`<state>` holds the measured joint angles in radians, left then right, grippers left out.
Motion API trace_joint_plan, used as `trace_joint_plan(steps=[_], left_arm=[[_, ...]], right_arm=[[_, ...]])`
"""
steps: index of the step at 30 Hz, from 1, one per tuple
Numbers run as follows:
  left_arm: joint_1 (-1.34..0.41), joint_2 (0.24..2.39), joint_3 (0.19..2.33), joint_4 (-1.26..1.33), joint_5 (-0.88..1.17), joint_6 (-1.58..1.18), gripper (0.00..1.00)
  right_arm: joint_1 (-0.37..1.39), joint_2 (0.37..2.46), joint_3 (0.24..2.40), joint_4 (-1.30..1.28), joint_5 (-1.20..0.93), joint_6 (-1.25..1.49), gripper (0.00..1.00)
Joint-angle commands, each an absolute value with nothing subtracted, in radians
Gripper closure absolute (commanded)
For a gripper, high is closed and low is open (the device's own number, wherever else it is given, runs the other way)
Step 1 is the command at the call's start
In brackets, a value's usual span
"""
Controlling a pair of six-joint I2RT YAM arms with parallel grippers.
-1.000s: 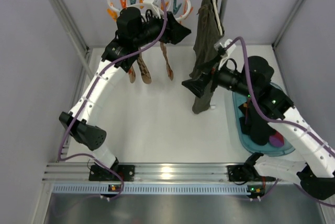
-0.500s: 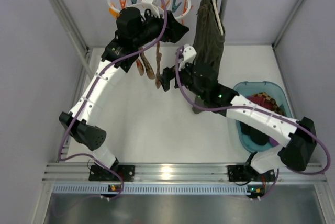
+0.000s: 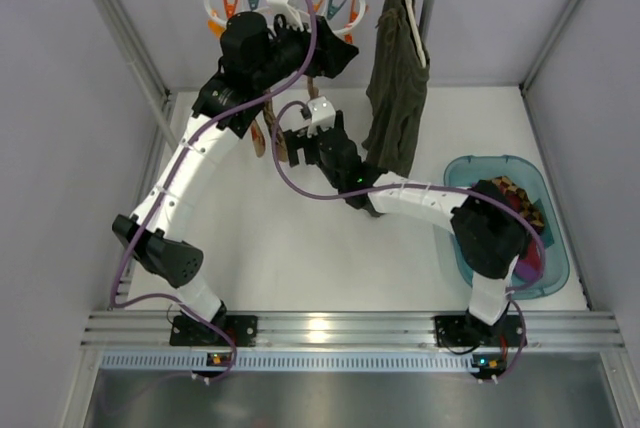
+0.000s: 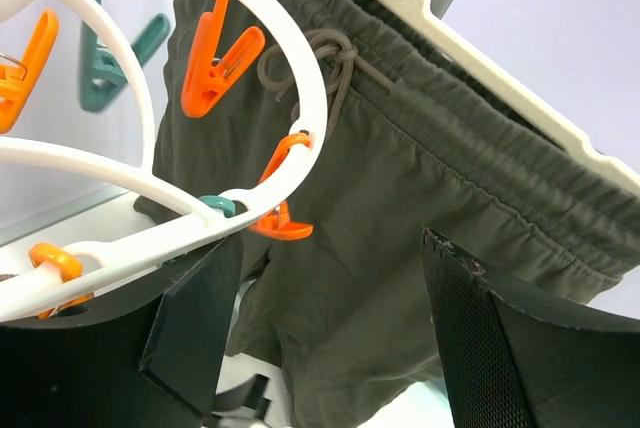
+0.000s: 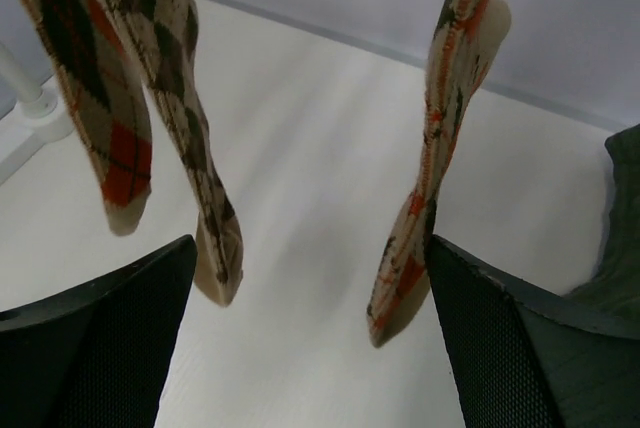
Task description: Remove the socks clipped to the hanger
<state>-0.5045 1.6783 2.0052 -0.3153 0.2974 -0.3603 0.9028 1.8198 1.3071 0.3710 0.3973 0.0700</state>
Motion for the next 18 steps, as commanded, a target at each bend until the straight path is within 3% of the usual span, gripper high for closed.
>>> trace_joint_plan(steps=[1,6,12,15,16,18], left_arm=[[-0.506,1.67,2.057,-0.258,0.294,-0.371,0.24],[-0.506,1.68,2.063,-0.258,0.285,-0.364,0.24],[-0.508,1.692,2.06,-0.256,0.295,-0.376,0.25],[-0.508,1.695,2.059,-0.258,0.302,-0.382,0.25],[-0.508,1.697,2.06,-0.258,0.304,-0.382,0.25],[-0.508,1.695,2.059,-0.258,0.304,-0.387,0.25]], right_arm=[[0.874,1.871,1.399,0.549,0.474,0.058,0.09],[0.858,1.924,1.428,0.592,0.46,0.017,0.12],[0.819,1.966,1.442,0.611,0.422,0.021,0.27],[0.804,1.968,1.427,0.635,0.387,0.018,0.45],[0.802,1.967,1.427,0.635,0.38,0.017,0.63],[0.801,1.948,1.405,0.643,0.367,0.017,0.81]])
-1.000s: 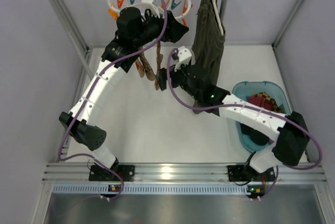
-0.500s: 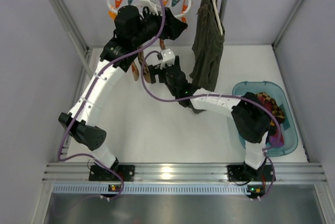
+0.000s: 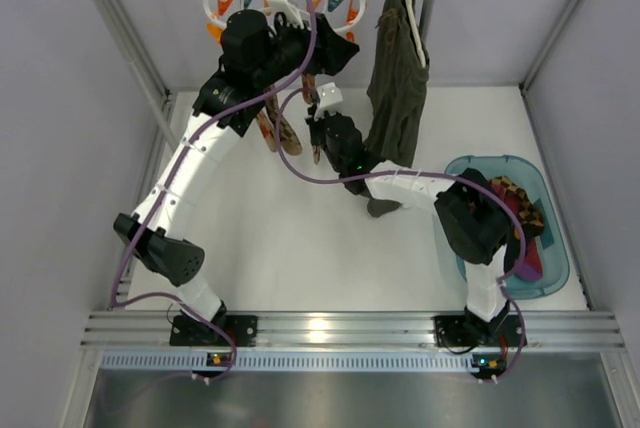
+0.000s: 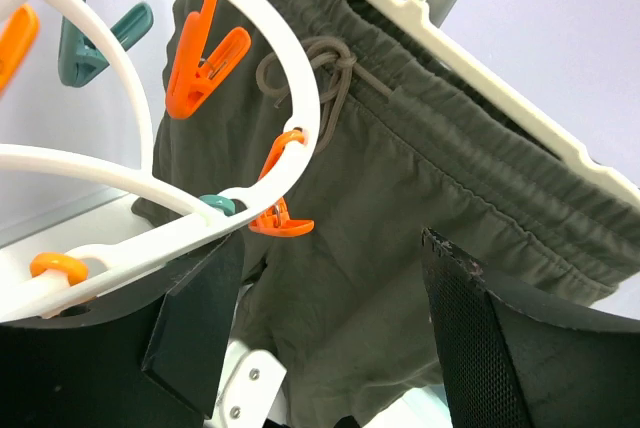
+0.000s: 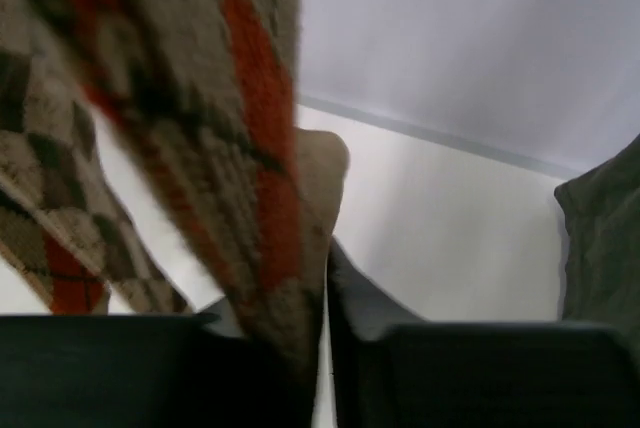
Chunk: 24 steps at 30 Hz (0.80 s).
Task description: Remove the socks clipped to the hanger
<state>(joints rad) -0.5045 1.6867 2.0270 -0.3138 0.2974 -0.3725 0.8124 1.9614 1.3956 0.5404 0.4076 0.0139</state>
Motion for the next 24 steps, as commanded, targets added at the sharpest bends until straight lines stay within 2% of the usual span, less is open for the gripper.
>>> trace_joint_plan(steps=[1,4,5,8,12,17,24], left_arm=[[-0.508,1.692,2.06,-0.258,0.314,-0.391,0.25],[-0.509,1.66,2.042,-0.258,0.33,-0.4,0.15],[-0.509,1.643,2.008,-0.258,0.328,-0.403,0.02],[-0.518,1.531,1.924,-0.258,0.296,-0.408,0.02],[-0.532,1.356,1.725,-0.258,0.187,-0.414,0.02],[-0.534,1.166,1.556,-0.256,0.08,-0.416,0.02],[-0.532,1.176,1.577,-0.265,-0.058,-0.41,0.01]], right_arm=[[0.801,1.938,1.391,0.659,0.353,0.021,0.9],[0.804,1.879,1.33,0.681,0.313,0.041,0.91],[0.805,1.852,1.31,0.678,0.305,0.046,0.91],[0.808,1.812,1.278,0.664,0.268,0.043,0.92],[0.81,1.76,1.24,0.658,0.22,0.028,1.0],[0.811,1.737,1.239,0.617,0.15,0.037,1.0],[0.831,1.692,1.229,0.586,0.133,0.02,1.0]])
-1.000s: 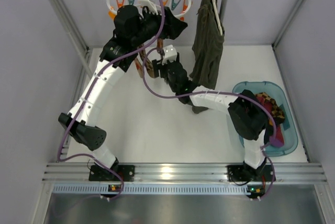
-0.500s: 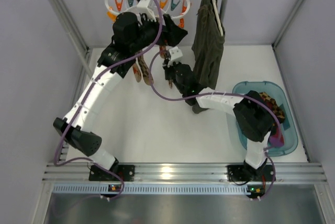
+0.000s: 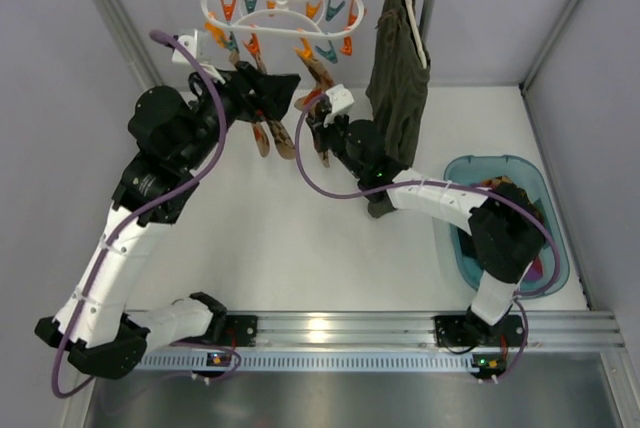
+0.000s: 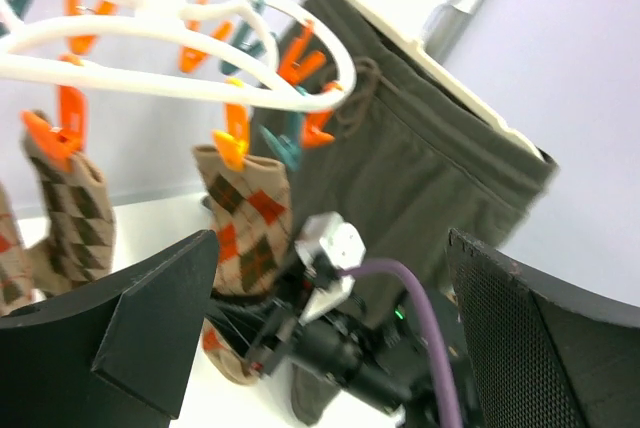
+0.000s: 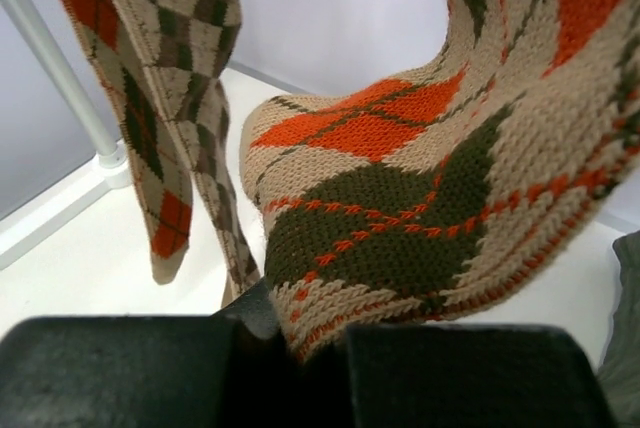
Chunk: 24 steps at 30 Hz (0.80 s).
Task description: Remove the socks clipped to the hanger
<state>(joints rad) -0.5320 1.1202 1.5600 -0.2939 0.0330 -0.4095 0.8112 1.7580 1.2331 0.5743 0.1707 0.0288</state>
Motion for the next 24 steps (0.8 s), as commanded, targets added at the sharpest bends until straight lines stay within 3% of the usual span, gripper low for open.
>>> trace_joint_plan(steps=[1,7,15,24], left_arm=[[-0.534,1.193,1.588,-0.276,-0.086,-0.408,0.02],[-0.54,1.294,1.683,-0.317,-0.192,-0.371,0.02],[-0.656,1.39,1.787,-0.374,-0.518,-0.226,0.02],[-0.687,1.497,1.874,-0.38,-0.689,-0.077,0.12]], right_arm=[[0.839,1.687,1.227,0.584,0.133,0.009,1.0],[0.92,1.683,1.226,0.568,0.241,-0.098,1.0],[0.985,1.697,1.235,0.561,0.325,-0.12,1.0],[1.043,1.735,1.282,0.551,0.376,-0.184,1.0]])
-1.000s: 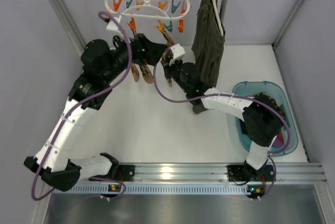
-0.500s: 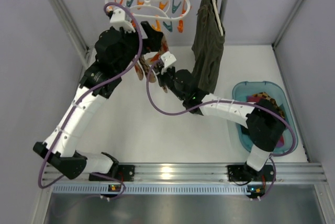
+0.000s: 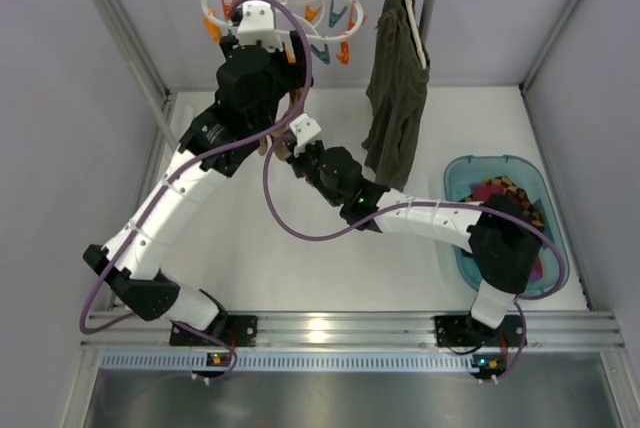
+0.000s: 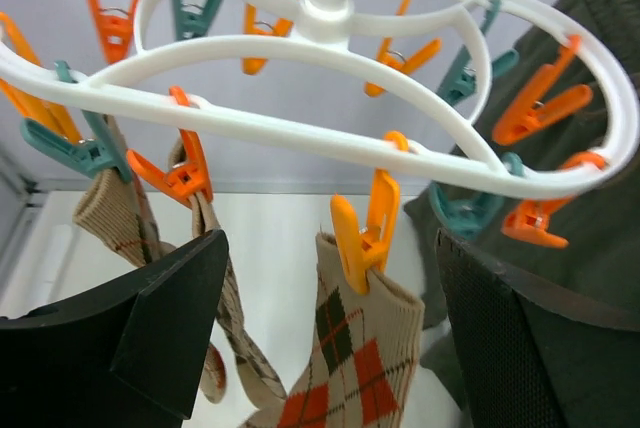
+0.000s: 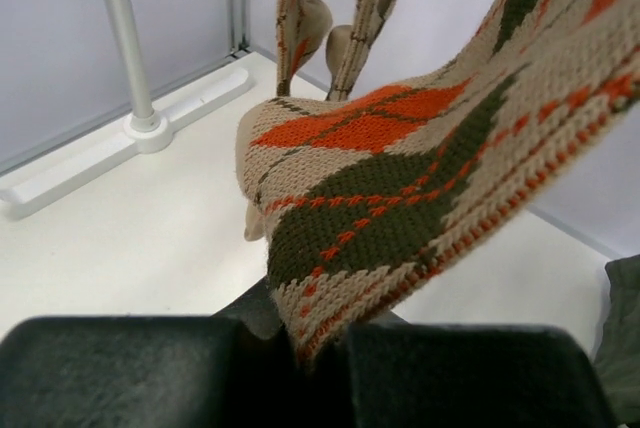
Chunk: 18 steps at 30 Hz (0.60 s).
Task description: Remove the socks clipped to the hanger
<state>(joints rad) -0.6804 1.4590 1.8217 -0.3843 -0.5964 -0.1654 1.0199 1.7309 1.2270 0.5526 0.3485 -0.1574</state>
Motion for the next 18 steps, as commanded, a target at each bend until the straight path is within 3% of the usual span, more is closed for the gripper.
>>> trace_joint_plan(steps=[1,13,15,16,18], left_arm=[[-0.687,1.506,1.888,-0.383,-0.705,-0.069,0.12],[-0.686,1.618,1.991,-0.38,-0.759,0.025,0.18],[-0.686,1.629,1.996,-0.379,-0.764,0.028,0.24],[-0.686,1.631,2.0,-0.379,-0.765,0.028,0.37],[-0.686,1.637,2.003,-0.379,-0.772,0.028,0.48]], right_arm=[[1.043,1.735,1.287,0.552,0.376,-0.189,1.0],[1.072,1.74,1.286,0.56,0.368,-0.218,1.0],[1.074,1.733,1.279,0.564,0.365,-0.218,1.0],[1.074,1.729,1.275,0.565,0.365,-0.218,1.0],[1.074,1.729,1.269,0.566,0.367,-0.219,1.0]])
